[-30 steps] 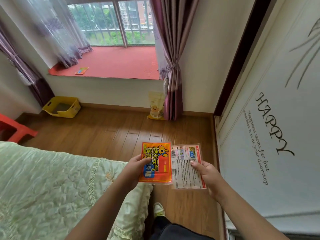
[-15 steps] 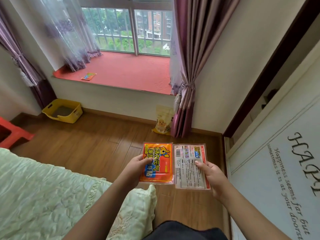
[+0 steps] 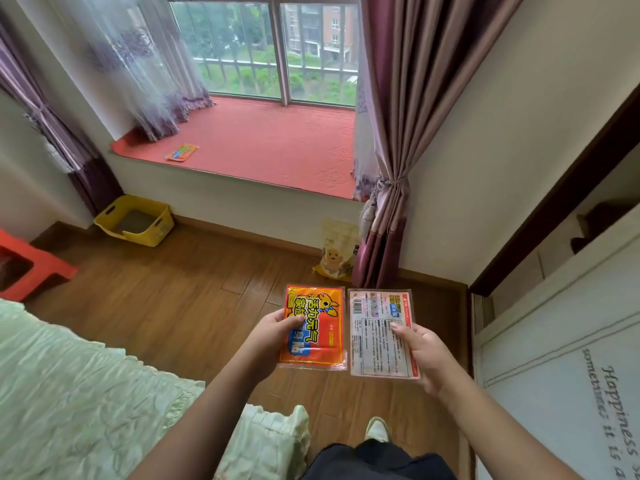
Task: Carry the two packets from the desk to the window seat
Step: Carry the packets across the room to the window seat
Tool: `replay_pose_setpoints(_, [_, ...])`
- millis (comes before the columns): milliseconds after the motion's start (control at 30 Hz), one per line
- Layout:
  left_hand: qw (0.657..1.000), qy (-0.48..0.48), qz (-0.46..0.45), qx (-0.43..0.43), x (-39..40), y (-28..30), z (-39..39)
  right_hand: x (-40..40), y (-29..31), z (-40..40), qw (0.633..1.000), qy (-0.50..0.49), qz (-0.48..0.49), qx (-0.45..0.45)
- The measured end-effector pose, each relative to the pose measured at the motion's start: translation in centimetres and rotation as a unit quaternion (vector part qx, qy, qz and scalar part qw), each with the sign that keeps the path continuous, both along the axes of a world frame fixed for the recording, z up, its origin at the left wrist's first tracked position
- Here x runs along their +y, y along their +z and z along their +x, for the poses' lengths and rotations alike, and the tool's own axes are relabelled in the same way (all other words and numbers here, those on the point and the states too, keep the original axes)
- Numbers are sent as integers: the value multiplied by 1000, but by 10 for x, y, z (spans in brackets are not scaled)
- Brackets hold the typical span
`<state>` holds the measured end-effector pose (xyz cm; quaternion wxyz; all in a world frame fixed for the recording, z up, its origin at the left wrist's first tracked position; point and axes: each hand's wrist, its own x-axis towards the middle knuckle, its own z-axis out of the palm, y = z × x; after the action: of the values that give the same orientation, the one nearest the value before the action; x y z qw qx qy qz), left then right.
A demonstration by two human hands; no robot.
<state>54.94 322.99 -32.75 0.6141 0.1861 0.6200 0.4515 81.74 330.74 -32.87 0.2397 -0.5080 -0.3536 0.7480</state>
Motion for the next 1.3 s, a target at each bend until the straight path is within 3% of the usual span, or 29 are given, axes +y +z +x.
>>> replay_pose_setpoints(267, [999,45,1,-1,89,13,7,109,9,-9,998,59,-17,8])
replay_pose_setpoints(533, [995,98,-5,1,122,12,-21,168,7,-52,995,86,-47,14])
replay_pose_setpoints(1300, [967,251,32,-29,177,-7,-276,289,12,-335,974,224,5,-18])
